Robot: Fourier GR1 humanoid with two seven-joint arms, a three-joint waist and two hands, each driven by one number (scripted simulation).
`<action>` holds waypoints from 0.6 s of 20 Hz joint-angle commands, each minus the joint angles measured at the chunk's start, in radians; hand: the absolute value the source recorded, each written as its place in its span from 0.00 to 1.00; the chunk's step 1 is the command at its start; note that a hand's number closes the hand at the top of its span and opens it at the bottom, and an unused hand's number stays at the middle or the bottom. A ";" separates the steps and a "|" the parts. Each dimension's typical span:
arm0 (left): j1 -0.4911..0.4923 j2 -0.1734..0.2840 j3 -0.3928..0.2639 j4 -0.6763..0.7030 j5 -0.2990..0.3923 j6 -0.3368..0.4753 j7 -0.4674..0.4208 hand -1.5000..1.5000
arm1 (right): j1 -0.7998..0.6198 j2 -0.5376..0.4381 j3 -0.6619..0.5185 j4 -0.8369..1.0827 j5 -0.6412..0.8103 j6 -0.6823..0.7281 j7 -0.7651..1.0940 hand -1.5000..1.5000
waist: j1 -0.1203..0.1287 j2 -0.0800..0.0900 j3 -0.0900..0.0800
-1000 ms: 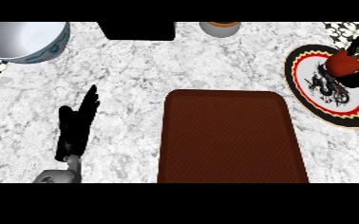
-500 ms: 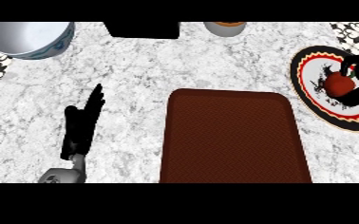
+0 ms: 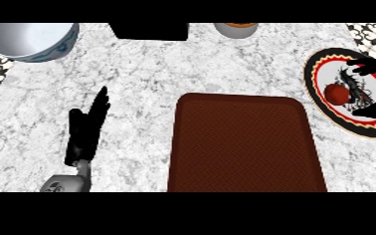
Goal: Pick the bell pepper from the tray and place it in the plate
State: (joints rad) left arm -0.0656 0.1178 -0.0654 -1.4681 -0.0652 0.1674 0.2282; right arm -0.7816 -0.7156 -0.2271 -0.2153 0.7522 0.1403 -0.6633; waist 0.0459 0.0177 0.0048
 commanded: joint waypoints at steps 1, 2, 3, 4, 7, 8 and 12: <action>0.002 -0.003 0.006 0.006 -0.005 0.012 0.005 0.50 | -0.027 -0.010 -0.123 0.017 -0.138 0.116 -0.146 0.00 | -0.017 -0.005 0.001; -0.019 0.011 0.019 0.001 0.001 0.006 0.017 0.50 | -0.038 -0.042 -0.162 0.026 -0.177 0.159 -0.165 0.00 | -0.021 -0.004 0.001; -0.003 -0.007 0.000 -0.009 -0.020 0.028 0.017 0.50 | -0.036 -0.022 -0.203 0.041 -0.222 0.196 -0.166 0.00 | -0.030 -0.010 0.001; -0.010 0.021 0.033 0.027 0.009 -0.005 0.001 0.50 | -0.041 -0.056 -0.234 0.058 -0.253 0.244 -0.169 0.00 | -0.031 -0.005 0.000; -0.007 0.007 0.026 0.023 0.002 0.008 -0.013 0.50 | -0.012 -0.114 -0.293 0.106 -0.311 0.348 -0.176 0.00 | -0.025 -0.001 0.000; -0.033 0.026 0.039 0.040 0.025 -0.029 -0.016 0.50 | -0.036 -0.082 -0.295 0.113 -0.314 0.337 -0.143 0.00 | -0.008 0.005 0.001; 0.004 0.002 0.006 0.025 -0.002 -0.013 -0.030 0.50 | 0.007 -0.121 -0.292 0.110 -0.320 0.428 -0.164 0.00 | -0.003 0.005 0.002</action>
State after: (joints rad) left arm -0.0592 0.1306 -0.0500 -1.4596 -0.0560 0.1500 0.2130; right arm -0.7952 -0.8107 -0.4977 -0.1185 0.4599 0.4256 -0.7603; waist 0.0405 0.0202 0.0061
